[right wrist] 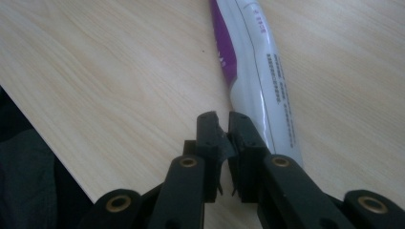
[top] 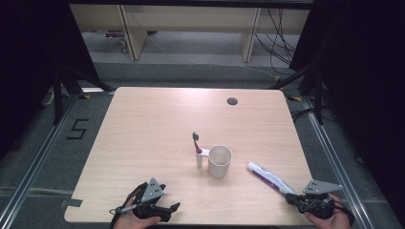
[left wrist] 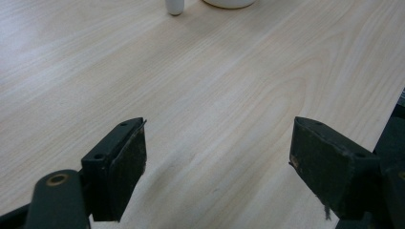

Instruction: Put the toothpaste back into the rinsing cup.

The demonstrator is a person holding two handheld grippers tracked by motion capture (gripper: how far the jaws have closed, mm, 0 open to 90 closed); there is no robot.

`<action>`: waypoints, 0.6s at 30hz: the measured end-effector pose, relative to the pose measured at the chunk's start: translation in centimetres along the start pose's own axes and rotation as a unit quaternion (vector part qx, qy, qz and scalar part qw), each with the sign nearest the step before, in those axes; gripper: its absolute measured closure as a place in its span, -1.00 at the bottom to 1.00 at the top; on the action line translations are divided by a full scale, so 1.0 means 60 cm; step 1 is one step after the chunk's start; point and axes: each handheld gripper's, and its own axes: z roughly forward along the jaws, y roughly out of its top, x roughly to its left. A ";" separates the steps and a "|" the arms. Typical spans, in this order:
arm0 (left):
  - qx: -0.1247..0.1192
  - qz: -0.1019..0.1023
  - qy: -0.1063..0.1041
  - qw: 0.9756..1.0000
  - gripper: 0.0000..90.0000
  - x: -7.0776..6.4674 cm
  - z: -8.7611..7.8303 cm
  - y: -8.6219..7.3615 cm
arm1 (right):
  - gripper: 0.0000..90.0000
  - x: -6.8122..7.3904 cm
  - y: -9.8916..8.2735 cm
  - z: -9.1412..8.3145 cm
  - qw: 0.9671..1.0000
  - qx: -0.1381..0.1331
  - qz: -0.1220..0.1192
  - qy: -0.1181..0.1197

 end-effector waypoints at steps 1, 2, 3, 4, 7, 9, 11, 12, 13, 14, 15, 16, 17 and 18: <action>0.001 0.001 -0.001 1.000 -0.57 0.000 0.000 0.000 | 0.85 0.000 0.001 -0.002 1.000 0.000 0.009 -0.002; 0.002 0.001 0.000 1.000 -0.56 0.000 0.000 -0.001 | 0.85 -0.005 0.001 -0.002 1.000 -0.002 -0.007 -0.007; 0.010 0.011 0.004 1.000 -0.56 0.002 -0.001 -0.001 | 0.85 -0.003 0.000 -0.004 1.000 0.003 0.011 -0.008; 0.006 0.006 0.003 1.000 -0.56 0.002 -0.001 -0.001 | 0.85 -0.006 0.000 -0.004 1.000 0.004 0.005 -0.011; 0.005 0.003 0.002 1.000 -0.56 0.001 0.000 -0.001 | 0.85 -0.014 0.000 -0.003 1.000 0.003 0.010 -0.025; 0.005 0.001 -0.001 1.000 -0.56 0.001 0.000 -0.001 | 0.85 -0.023 0.002 -0.003 0.999 0.008 0.010 -0.031; 0.006 0.003 0.001 1.000 -0.56 0.001 0.000 0.000 | 0.85 -0.028 0.005 -0.002 0.999 0.016 0.025 -0.033; 0.005 0.006 0.002 1.000 -0.56 0.001 0.000 0.000 | 0.85 -0.031 0.006 -0.001 0.999 0.011 0.025 -0.038; 0.000 -0.002 -0.003 1.000 -0.56 -0.001 0.000 -0.001 | 0.84 -0.037 0.008 0.000 0.999 0.015 0.023 -0.043; 0.000 -0.002 -0.003 1.000 -0.56 -0.001 0.000 -0.001 | 0.84 -0.040 0.010 0.002 0.999 0.012 0.022 -0.045; 0.000 -0.002 -0.004 1.000 -0.56 -0.001 0.000 -0.001 | 0.84 -0.047 0.013 0.003 0.999 0.011 0.015 -0.051; 0.001 -0.002 -0.003 1.000 -0.56 0.000 0.000 0.000 | 0.84 -0.050 0.015 0.006 0.998 0.010 0.020 -0.053; 0.001 -0.002 -0.004 1.000 -0.56 0.000 0.000 0.000 | 0.84 -0.057 0.020 0.009 0.998 0.013 0.017 -0.058; 0.004 0.002 -0.005 1.000 -0.56 0.000 -0.001 0.001 | 0.84 -0.060 0.024 0.013 0.998 0.011 0.030 -0.059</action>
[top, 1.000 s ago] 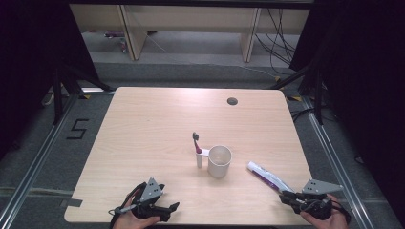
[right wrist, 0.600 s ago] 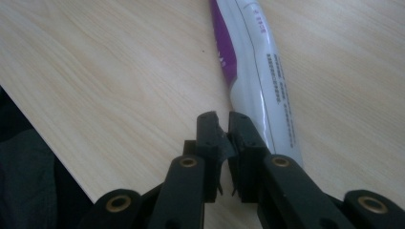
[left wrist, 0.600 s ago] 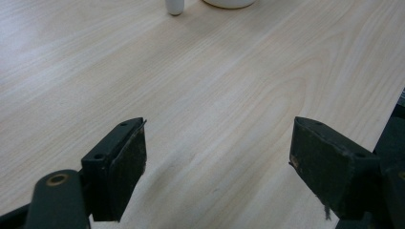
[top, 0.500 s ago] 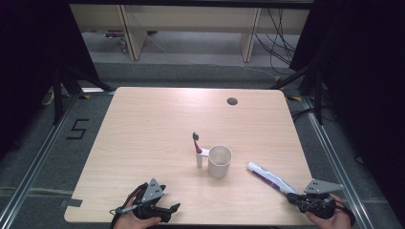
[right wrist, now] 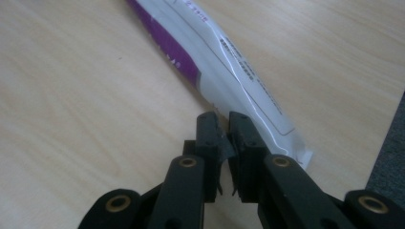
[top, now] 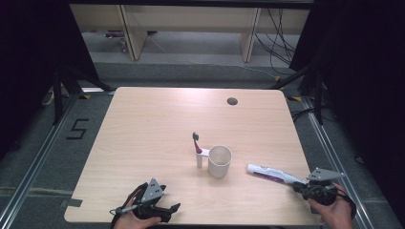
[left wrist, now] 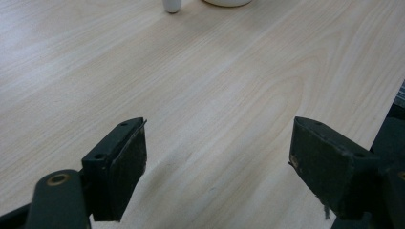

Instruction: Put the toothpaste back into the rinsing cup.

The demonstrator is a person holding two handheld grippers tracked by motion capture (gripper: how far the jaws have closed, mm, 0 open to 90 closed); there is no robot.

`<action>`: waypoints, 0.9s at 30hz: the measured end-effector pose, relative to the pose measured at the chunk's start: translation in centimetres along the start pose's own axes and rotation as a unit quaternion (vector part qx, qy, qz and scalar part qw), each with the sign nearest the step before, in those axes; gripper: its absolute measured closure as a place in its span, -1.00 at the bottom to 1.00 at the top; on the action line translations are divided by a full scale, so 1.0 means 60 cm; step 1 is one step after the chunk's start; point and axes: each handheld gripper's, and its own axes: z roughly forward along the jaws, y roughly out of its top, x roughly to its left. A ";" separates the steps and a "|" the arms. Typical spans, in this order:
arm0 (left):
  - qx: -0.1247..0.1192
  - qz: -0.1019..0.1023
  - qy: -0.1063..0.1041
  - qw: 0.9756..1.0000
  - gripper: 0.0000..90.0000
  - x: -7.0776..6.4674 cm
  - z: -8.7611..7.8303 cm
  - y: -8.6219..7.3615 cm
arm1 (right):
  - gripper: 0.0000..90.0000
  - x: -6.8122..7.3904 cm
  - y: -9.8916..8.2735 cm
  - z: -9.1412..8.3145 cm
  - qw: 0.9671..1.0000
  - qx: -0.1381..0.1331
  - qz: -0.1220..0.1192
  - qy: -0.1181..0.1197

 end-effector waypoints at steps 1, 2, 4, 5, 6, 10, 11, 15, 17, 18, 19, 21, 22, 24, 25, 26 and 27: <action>-0.002 0.000 0.001 1.000 -0.56 0.000 0.000 0.000 | 0.84 -0.007 0.005 0.002 1.000 0.003 -0.014 -0.002; -0.001 0.000 0.003 1.000 -0.56 -0.001 -0.001 0.000 | 0.84 -0.005 0.009 0.008 1.000 -0.002 0.007 -0.008; -0.002 -0.002 0.001 1.000 -0.56 0.000 -0.001 0.000 | 0.85 -0.011 0.023 0.018 1.000 -0.007 0.018 -0.015; -0.002 -0.003 0.001 1.000 -0.56 0.000 0.000 0.000 | 0.85 -0.017 0.029 0.024 1.000 -0.009 0.010 -0.018; -0.003 -0.003 0.000 1.000 -0.56 -0.001 0.000 0.000 | 0.85 -0.019 0.034 0.028 1.000 -0.010 0.015 -0.019; 0.001 0.001 0.002 1.000 -0.56 0.000 -0.002 0.001 | 0.84 -0.041 0.066 0.046 1.000 0.005 -0.012 -0.022; -0.001 -0.002 0.003 1.000 -0.56 0.000 -0.002 0.000 | 0.84 -0.044 0.075 0.052 1.000 0.009 -0.011 -0.022; -0.007 -0.008 -0.003 1.000 -0.56 -0.002 -0.002 0.000 | 0.84 -0.053 0.099 0.069 0.999 0.009 -0.016 -0.033; -0.003 -0.005 -0.003 1.000 -0.56 -0.002 -0.003 0.000 | 0.84 -0.055 0.109 0.075 0.999 0.014 -0.006 -0.033; -0.002 -0.002 -0.006 1.000 -0.56 -0.002 -0.003 0.000 | 0.83 -0.059 0.113 0.080 0.999 0.008 -0.015 -0.036; -0.001 -0.002 -0.006 1.000 -0.56 -0.002 -0.003 0.000 | 0.83 -0.061 0.118 0.083 0.999 0.010 -0.011 -0.035; -0.002 -0.004 -0.006 1.000 -0.55 -0.001 -0.003 0.001 | 0.83 -0.064 0.126 0.091 0.999 0.007 -0.010 -0.035; -0.003 -0.005 -0.004 1.000 -0.55 -0.002 -0.002 0.001 | 0.83 -0.064 0.131 0.096 0.999 0.008 -0.003 -0.033; -0.002 -0.005 -0.005 1.000 -0.55 -0.002 -0.003 0.000 | 0.82 -0.067 0.139 0.102 0.999 0.012 0.000 -0.034; -0.004 -0.007 -0.005 1.000 -0.55 -0.002 -0.003 0.000 | 0.82 -0.070 0.142 0.107 0.999 0.006 -0.011 -0.037; -0.007 -0.009 -0.004 1.000 -0.55 -0.002 -0.002 0.000 | 0.82 -0.068 0.146 0.108 0.999 0.007 0.001 -0.035; -0.004 -0.007 -0.004 1.000 -0.55 -0.002 -0.003 0.001 | 0.81 -0.068 0.150 0.112 0.999 0.005 0.004 -0.035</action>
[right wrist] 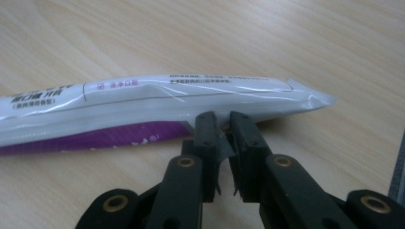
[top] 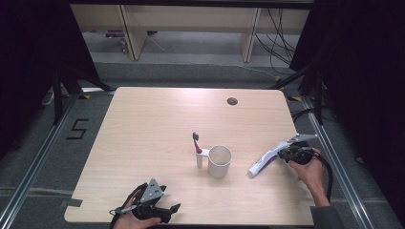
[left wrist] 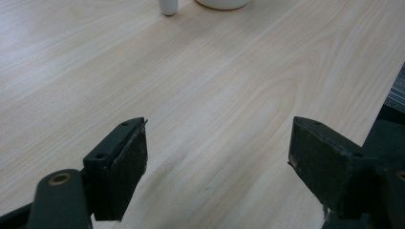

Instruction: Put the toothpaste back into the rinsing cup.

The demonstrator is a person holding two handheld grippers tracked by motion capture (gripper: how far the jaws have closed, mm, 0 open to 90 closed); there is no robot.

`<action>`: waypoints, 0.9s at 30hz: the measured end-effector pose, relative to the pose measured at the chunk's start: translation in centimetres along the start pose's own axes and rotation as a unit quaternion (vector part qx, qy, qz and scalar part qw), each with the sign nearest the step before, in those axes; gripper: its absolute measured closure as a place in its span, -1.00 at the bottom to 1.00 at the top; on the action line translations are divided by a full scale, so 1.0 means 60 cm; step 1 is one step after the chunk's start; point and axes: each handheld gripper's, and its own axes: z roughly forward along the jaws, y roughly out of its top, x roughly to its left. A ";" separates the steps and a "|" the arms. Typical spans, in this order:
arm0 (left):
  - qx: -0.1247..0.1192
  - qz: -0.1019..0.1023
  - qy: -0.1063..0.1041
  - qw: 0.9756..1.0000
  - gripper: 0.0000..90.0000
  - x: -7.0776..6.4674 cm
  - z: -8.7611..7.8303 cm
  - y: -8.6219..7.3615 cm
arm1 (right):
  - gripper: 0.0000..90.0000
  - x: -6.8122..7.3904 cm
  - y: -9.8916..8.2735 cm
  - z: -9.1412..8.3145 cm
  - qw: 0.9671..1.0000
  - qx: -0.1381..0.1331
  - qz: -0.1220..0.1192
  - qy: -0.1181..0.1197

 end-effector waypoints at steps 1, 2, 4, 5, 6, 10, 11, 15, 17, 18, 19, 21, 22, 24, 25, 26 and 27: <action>0.000 -0.001 -0.003 1.000 -0.55 0.000 0.000 0.000 | 0.81 -0.001 0.002 0.003 1.000 -0.001 -0.007 -0.001; 0.003 0.002 -0.001 1.000 -0.55 0.000 0.000 0.000 | 0.81 -0.002 0.005 0.006 1.000 -0.001 -0.010 0.001; -0.001 -0.001 -0.001 1.000 -0.55 -0.001 0.000 0.000 | 0.81 0.000 0.013 0.010 1.000 0.003 0.000 0.004; 0.000 0.000 -0.001 1.000 -0.55 0.000 0.000 0.000 | 0.81 0.000 0.014 0.016 1.000 -0.005 -0.001 0.002; 0.000 0.001 0.000 1.000 -0.55 0.000 0.000 0.000 | 0.81 0.001 0.018 0.019 1.000 -0.002 -0.003 0.000; -0.001 0.000 0.000 1.000 -0.55 -0.001 -0.001 0.001 | 0.80 0.009 0.028 0.035 1.000 -0.005 0.003 0.001; -0.002 -0.001 -0.001 1.000 -0.55 -0.001 -0.001 0.001 | 0.79 0.011 0.032 0.039 1.000 0.002 0.000 0.004; -0.002 0.001 -0.001 1.000 -0.55 0.000 -0.001 0.001 | 0.78 0.017 0.047 0.048 1.000 0.015 0.001 0.005; -0.001 0.001 -0.001 1.000 -0.55 0.000 -0.001 0.000 | 0.78 0.021 0.054 0.055 1.000 0.007 -0.006 0.006; -0.001 0.002 -0.002 1.000 -0.55 0.000 -0.001 0.000 | 0.78 0.023 0.058 0.055 1.000 0.014 -0.013 0.005; 0.001 0.001 -0.001 1.000 -0.55 0.000 -0.001 0.000 | 0.78 0.026 0.062 0.056 1.000 0.016 -0.018 0.004; 0.000 0.000 -0.001 1.000 -0.55 0.000 0.000 0.000 | 0.77 0.030 0.069 0.059 1.000 0.015 -0.019 0.007; 0.001 0.000 -0.001 1.000 -0.55 0.000 0.000 0.000 | 0.77 0.031 0.072 0.062 1.000 0.015 -0.023 0.005; 0.003 0.004 -0.003 1.000 -0.55 -0.001 -0.002 0.000 | 0.77 0.036 0.074 0.071 1.000 0.004 -0.024 0.001; 0.001 0.003 -0.003 1.000 -0.55 -0.001 -0.002 0.000 | 0.76 0.038 0.077 0.068 1.000 0.022 -0.019 0.009; 0.000 0.002 -0.002 1.000 -0.54 -0.001 -0.001 0.001 | 0.76 0.039 0.078 0.072 1.000 0.016 -0.023 0.004; 0.000 0.001 -0.001 1.000 -0.55 -0.001 -0.001 0.001 | 0.73 0.040 0.080 0.073 0.999 0.019 -0.024 0.010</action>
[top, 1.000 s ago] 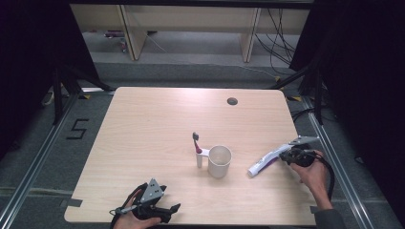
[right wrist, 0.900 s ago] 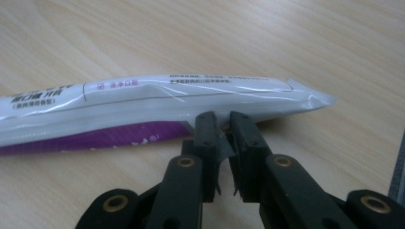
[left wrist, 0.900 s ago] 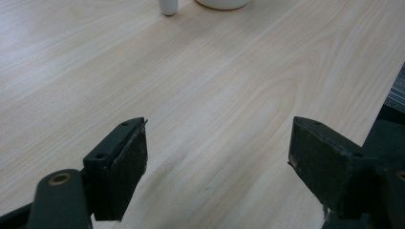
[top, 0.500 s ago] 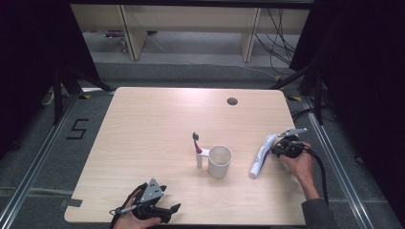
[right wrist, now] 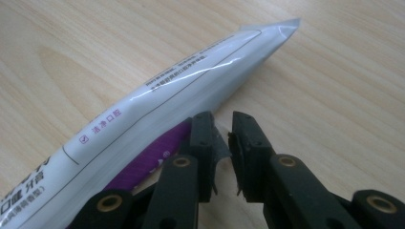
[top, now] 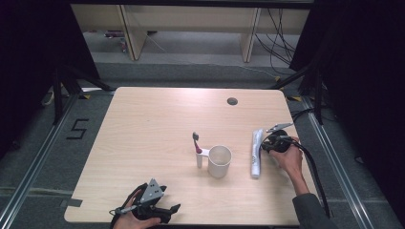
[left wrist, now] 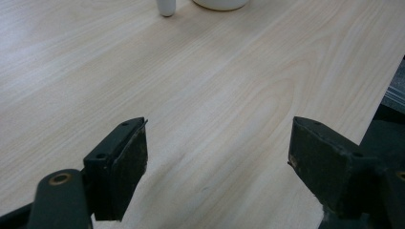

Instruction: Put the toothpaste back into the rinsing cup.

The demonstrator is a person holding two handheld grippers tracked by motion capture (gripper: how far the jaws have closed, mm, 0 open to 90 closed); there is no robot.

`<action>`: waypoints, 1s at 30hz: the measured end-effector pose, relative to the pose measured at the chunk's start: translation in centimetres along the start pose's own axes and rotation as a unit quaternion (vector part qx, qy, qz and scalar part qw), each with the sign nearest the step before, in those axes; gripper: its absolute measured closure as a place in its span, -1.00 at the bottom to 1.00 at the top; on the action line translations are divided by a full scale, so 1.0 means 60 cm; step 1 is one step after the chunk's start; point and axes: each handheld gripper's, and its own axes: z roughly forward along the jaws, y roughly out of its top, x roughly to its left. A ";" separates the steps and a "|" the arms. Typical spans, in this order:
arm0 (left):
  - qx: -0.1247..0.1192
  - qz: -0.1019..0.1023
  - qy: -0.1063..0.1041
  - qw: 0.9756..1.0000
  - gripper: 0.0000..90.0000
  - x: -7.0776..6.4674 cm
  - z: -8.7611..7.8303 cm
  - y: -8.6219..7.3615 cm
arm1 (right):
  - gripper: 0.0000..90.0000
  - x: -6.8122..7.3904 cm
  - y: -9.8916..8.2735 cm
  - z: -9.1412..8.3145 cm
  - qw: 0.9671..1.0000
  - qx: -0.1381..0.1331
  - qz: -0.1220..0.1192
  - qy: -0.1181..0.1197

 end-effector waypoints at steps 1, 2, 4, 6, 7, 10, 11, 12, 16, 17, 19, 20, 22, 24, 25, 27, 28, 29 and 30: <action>0.001 0.001 0.000 1.000 -0.54 0.000 0.000 0.000 | 0.70 0.001 0.001 -0.001 1.000 0.011 -0.001 0.001; 0.002 0.002 0.000 1.000 -0.55 0.000 0.000 -0.001 | 0.66 0.001 0.002 -0.001 1.000 0.011 0.000 0.002; -0.001 0.001 0.001 1.000 -0.55 0.001 -0.001 0.000 | 0.55 0.001 0.002 -0.002 1.000 -0.003 0.013 -0.003; 0.003 0.007 0.004 1.000 -0.55 0.004 -0.001 0.000 | 0.34 0.006 0.005 -0.014 0.999 0.005 0.049 -0.002; 0.001 0.006 0.005 1.000 -0.54 0.003 0.000 -0.001 | 0.23 0.007 0.005 -0.018 0.998 -0.002 0.061 -0.001; -0.002 0.002 -0.001 1.000 -0.55 0.002 0.000 0.000 | 0.05 0.008 0.008 -0.033 0.998 -0.008 0.067 0.009; -0.002 0.000 0.000 1.000 -0.54 0.001 0.000 0.000 | -0.01 0.013 0.011 -0.038 0.997 -0.006 0.078 0.011; 0.001 0.001 0.003 1.000 -0.54 0.001 0.000 0.000 | -0.06 0.015 0.011 -0.039 0.997 -0.005 0.071 0.013; -0.003 -0.002 -0.001 1.000 -0.54 0.000 0.000 0.000 | -0.20 0.034 0.019 -0.041 0.995 0.017 0.091 0.035; 0.001 0.001 0.001 1.000 -0.54 0.001 0.000 0.000 | -0.22 0.035 0.021 -0.039 0.995 0.016 0.087 0.041; 0.000 0.001 -0.001 1.000 -0.54 0.001 -0.001 0.000 | -0.29 0.045 0.025 -0.035 0.995 0.027 0.091 0.037; -0.004 -0.002 -0.001 1.000 -0.55 0.000 0.000 0.000 | -0.29 0.046 0.026 -0.032 0.995 0.026 0.085 0.036; -0.004 -0.002 0.000 1.000 -0.54 0.000 0.000 0.001 | -0.30 0.052 0.031 -0.029 0.996 0.032 0.079 0.030; 0.004 0.008 0.002 1.000 -0.54 0.002 -0.002 0.001 | -0.32 0.056 0.033 -0.020 0.996 0.042 0.074 0.031; 0.004 0.008 0.001 1.000 -0.54 0.001 -0.001 0.001 | -0.33 0.059 0.034 -0.020 0.995 0.055 0.077 0.032; 0.004 0.010 0.001 1.000 -0.54 0.001 -0.001 0.001 | -0.35 0.060 0.036 -0.013 0.995 0.060 0.072 0.029; 0.001 0.006 -0.001 1.000 -0.54 0.000 0.000 0.001 | -0.35 0.061 0.037 -0.011 0.994 0.066 0.076 0.030; -0.004 0.001 -0.003 1.000 -0.54 -0.002 0.001 0.001 | -0.35 0.061 0.036 -0.007 0.995 0.064 0.073 0.029; -0.003 0.001 -0.004 1.000 -0.54 -0.002 0.001 0.001 | -0.35 0.060 0.036 -0.006 0.995 0.071 0.067 0.027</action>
